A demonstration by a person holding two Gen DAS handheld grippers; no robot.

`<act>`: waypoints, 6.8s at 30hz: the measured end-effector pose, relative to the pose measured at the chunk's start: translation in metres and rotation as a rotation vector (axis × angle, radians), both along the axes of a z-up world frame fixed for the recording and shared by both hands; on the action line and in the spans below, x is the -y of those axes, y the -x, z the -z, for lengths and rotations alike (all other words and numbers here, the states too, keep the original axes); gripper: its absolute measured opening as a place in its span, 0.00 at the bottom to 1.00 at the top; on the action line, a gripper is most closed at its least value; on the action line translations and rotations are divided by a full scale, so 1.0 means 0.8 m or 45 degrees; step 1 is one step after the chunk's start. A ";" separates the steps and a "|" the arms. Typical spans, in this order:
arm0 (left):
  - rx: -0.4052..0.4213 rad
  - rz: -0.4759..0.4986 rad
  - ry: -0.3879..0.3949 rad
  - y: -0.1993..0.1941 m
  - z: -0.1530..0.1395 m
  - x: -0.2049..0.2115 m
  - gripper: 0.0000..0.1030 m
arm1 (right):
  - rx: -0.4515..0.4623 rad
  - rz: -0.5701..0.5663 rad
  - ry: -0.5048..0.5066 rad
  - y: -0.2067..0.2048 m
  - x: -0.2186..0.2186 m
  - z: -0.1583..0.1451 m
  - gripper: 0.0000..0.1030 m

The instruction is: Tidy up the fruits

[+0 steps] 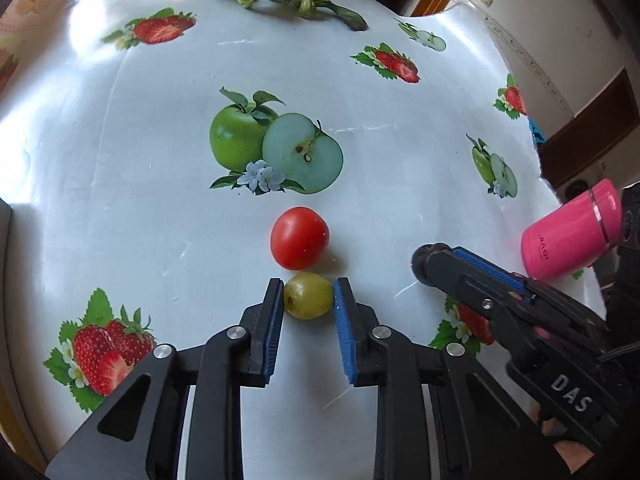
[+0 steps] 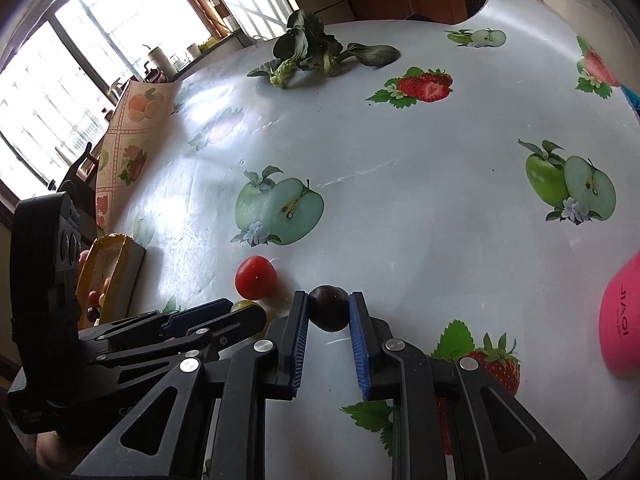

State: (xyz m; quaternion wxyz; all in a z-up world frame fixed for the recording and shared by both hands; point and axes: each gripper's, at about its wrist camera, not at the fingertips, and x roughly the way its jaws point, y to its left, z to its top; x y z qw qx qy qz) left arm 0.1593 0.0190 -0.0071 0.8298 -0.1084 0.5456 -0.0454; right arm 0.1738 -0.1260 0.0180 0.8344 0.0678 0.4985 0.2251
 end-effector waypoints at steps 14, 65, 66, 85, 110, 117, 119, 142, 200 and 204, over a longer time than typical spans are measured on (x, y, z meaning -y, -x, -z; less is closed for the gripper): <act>0.007 -0.129 -0.072 0.076 -0.042 -0.058 0.22 | 0.043 0.018 -0.097 0.093 0.002 -0.054 0.20; 0.094 -0.485 -0.283 0.293 -0.108 -0.253 0.22 | 0.166 -0.493 -0.092 0.218 -0.243 -0.119 0.20; 0.093 -0.489 -0.284 0.293 -0.108 -0.255 0.22 | 0.167 -0.500 -0.091 0.217 -0.246 -0.119 0.20; 0.050 -0.540 -0.277 0.284 -0.092 -0.286 0.22 | 0.190 -0.605 -0.079 0.183 -0.319 -0.117 0.20; -0.026 -0.563 -0.225 0.182 -0.049 -0.324 0.22 | 0.108 -0.568 -0.025 0.074 -0.408 -0.052 0.20; -0.062 -0.566 -0.220 0.169 -0.032 -0.329 0.22 | 0.061 -0.567 0.018 0.056 -0.433 -0.017 0.20; -0.070 -0.568 -0.216 0.167 -0.028 -0.331 0.22 | 0.049 -0.572 0.025 0.054 -0.437 -0.010 0.20; -0.098 -0.633 -0.239 0.195 -0.023 -0.330 0.54 | 0.014 -0.586 0.021 0.053 -0.427 -0.006 0.38; 0.093 -0.487 -0.373 0.394 -0.112 -0.238 0.75 | 0.449 -1.344 0.185 0.326 -0.294 -0.062 0.74; 0.087 -0.490 -0.363 0.389 -0.111 -0.240 0.75 | 0.437 -1.317 0.170 0.320 -0.300 -0.060 0.74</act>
